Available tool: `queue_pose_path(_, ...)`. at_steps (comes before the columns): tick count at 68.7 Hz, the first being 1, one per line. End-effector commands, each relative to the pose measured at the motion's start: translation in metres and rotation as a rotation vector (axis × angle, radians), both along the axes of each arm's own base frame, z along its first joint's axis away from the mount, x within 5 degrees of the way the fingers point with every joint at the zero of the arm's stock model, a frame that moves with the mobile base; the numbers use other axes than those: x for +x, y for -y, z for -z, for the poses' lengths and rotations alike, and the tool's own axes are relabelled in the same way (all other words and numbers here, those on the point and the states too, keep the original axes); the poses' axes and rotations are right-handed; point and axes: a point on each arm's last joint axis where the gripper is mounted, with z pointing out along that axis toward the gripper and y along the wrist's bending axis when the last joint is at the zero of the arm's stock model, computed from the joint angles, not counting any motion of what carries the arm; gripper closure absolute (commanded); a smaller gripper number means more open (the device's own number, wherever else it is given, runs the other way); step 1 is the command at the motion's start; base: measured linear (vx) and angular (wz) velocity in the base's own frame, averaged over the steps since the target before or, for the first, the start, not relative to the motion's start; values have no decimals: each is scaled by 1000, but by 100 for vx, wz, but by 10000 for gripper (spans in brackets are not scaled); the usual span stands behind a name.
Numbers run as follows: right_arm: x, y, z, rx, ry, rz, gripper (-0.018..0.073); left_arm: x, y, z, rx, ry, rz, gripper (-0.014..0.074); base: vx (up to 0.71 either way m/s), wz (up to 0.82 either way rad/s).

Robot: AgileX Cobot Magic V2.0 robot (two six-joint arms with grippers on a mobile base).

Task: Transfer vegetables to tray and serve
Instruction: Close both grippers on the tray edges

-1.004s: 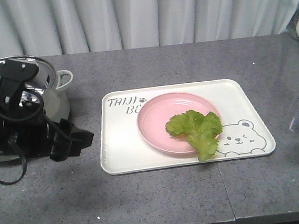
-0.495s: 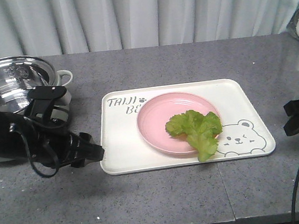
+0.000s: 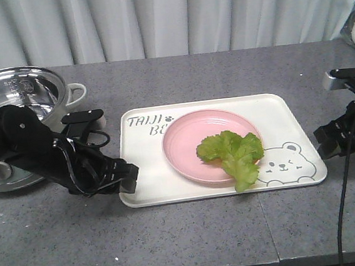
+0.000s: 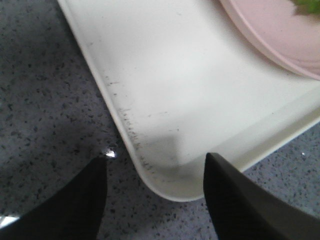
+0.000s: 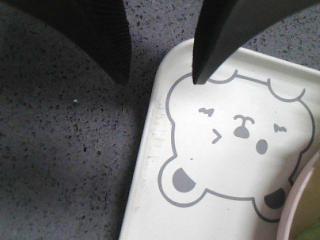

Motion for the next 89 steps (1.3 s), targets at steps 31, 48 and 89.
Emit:
queue_pose_path(31,16,2,7,-1,43,24,270,17,8,-2,-83,54,-108,188,0,0)
queue_pose_path(48,19,0,9,23,59,4,270,19,8,3,-80,50,-109,188,0,0)
queue_pose_path(89,22,-3,21,69,22,-13,278,19,8,3,-78,50,-106,190,0,0)
